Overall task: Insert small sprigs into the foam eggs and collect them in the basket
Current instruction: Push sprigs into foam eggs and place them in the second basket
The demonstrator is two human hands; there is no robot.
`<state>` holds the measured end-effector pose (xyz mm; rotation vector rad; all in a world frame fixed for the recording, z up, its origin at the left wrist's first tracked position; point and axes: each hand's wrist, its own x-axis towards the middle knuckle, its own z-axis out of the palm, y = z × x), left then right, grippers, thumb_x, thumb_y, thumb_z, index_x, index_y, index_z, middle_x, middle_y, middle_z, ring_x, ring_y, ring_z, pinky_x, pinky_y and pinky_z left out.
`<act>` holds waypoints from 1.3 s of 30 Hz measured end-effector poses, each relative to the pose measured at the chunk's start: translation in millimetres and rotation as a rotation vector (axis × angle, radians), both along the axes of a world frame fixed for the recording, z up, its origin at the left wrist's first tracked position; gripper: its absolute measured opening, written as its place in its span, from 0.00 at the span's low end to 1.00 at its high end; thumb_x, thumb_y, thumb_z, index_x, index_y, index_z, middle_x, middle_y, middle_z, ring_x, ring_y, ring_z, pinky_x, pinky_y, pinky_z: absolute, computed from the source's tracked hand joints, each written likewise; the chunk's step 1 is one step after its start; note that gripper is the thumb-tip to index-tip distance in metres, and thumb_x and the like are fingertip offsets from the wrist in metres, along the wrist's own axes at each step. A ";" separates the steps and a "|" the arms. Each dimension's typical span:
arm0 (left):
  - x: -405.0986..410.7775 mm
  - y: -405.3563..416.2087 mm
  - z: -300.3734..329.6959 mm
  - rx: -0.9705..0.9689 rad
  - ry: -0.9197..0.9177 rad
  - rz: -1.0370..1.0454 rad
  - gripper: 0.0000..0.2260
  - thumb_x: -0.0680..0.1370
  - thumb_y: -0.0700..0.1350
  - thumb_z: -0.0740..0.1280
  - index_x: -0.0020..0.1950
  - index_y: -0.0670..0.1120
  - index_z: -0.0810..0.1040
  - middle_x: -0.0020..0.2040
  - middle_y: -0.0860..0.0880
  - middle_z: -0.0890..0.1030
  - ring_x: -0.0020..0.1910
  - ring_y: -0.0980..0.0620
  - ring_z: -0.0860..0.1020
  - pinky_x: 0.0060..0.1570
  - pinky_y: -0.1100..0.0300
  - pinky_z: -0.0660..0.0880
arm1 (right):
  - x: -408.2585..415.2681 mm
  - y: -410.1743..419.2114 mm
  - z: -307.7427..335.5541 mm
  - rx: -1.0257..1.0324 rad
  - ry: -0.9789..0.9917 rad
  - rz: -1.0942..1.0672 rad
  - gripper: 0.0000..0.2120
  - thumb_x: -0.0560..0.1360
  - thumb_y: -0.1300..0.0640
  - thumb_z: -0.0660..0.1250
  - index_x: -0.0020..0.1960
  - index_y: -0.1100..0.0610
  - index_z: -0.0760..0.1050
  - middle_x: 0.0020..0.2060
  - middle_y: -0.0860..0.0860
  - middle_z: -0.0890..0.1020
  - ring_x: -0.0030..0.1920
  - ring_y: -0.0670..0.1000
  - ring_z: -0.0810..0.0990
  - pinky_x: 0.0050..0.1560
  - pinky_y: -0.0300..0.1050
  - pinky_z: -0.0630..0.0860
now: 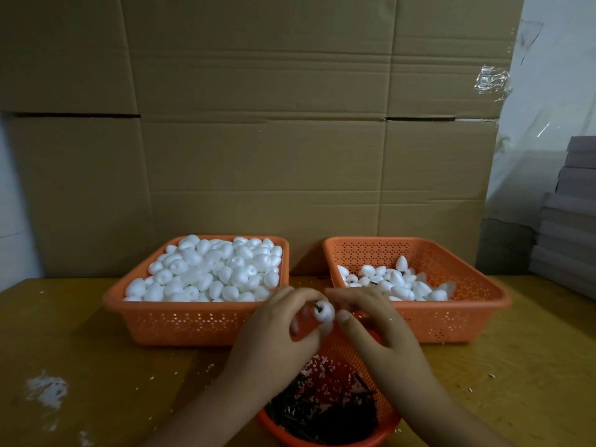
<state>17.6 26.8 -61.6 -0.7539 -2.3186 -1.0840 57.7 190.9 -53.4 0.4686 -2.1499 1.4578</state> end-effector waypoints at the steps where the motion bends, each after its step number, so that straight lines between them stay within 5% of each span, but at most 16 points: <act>1: 0.6 -0.5 0.0 0.009 -0.012 -0.008 0.09 0.74 0.58 0.68 0.53 0.63 0.75 0.49 0.64 0.76 0.45 0.61 0.77 0.37 0.68 0.73 | -1.0 0.2 -1.0 -0.022 -0.018 -0.027 0.07 0.77 0.53 0.65 0.52 0.46 0.79 0.48 0.39 0.80 0.52 0.39 0.78 0.50 0.31 0.72; 5: 1.7 -1.4 -0.5 0.056 -0.054 -0.046 0.11 0.75 0.51 0.69 0.54 0.65 0.73 0.50 0.66 0.79 0.48 0.65 0.78 0.41 0.68 0.75 | -5.1 1.0 -3.8 -0.077 -0.112 -0.114 0.02 0.76 0.55 0.65 0.45 0.49 0.76 0.42 0.42 0.81 0.44 0.42 0.79 0.46 0.41 0.75; 9: 1.0 -0.6 -1.8 0.093 -0.079 -0.077 0.11 0.76 0.50 0.69 0.54 0.63 0.74 0.52 0.64 0.80 0.53 0.64 0.79 0.47 0.61 0.78 | -5.0 -0.2 -4.6 -0.022 -0.105 -0.106 0.05 0.76 0.56 0.65 0.45 0.47 0.78 0.43 0.40 0.80 0.45 0.41 0.79 0.47 0.41 0.76; 16: -2.9 -0.8 -2.0 0.070 0.026 -0.034 0.09 0.74 0.58 0.66 0.52 0.60 0.77 0.51 0.62 0.76 0.51 0.60 0.77 0.44 0.62 0.76 | -0.6 0.3 -3.1 0.052 0.033 -0.054 0.12 0.76 0.63 0.67 0.49 0.46 0.81 0.46 0.41 0.79 0.51 0.42 0.78 0.49 0.33 0.72; 21: -3.4 -0.9 -1.9 0.045 0.006 -0.030 0.13 0.71 0.63 0.61 0.53 0.62 0.75 0.51 0.65 0.75 0.49 0.63 0.76 0.43 0.69 0.73 | -0.1 -1.8 -4.0 0.241 0.162 -0.051 0.13 0.75 0.55 0.65 0.58 0.44 0.80 0.54 0.40 0.77 0.61 0.44 0.75 0.58 0.34 0.70; 29: -3.3 -1.0 -3.6 0.148 -0.062 -0.044 0.09 0.73 0.57 0.69 0.52 0.63 0.75 0.52 0.66 0.79 0.53 0.65 0.77 0.46 0.66 0.75 | -6.4 1.7 -9.2 0.001 -0.053 -0.139 0.05 0.75 0.54 0.66 0.48 0.45 0.76 0.45 0.38 0.79 0.47 0.41 0.79 0.46 0.41 0.76; 35: -2.2 -1.7 -2.4 0.127 -0.064 -0.057 0.08 0.74 0.60 0.66 0.52 0.63 0.75 0.52 0.66 0.79 0.55 0.66 0.77 0.49 0.63 0.77 | -3.0 0.8 -5.8 0.084 0.031 -0.098 0.12 0.76 0.61 0.67 0.51 0.44 0.79 0.48 0.38 0.78 0.52 0.40 0.77 0.50 0.32 0.73; 39: -1.4 -1.3 -0.4 0.068 -0.025 -0.050 0.12 0.72 0.62 0.64 0.53 0.61 0.76 0.52 0.65 0.76 0.54 0.63 0.76 0.49 0.59 0.78 | -1.0 0.2 -5.0 0.197 0.110 -0.052 0.14 0.77 0.60 0.67 0.56 0.44 0.80 0.51 0.39 0.77 0.56 0.42 0.76 0.53 0.35 0.73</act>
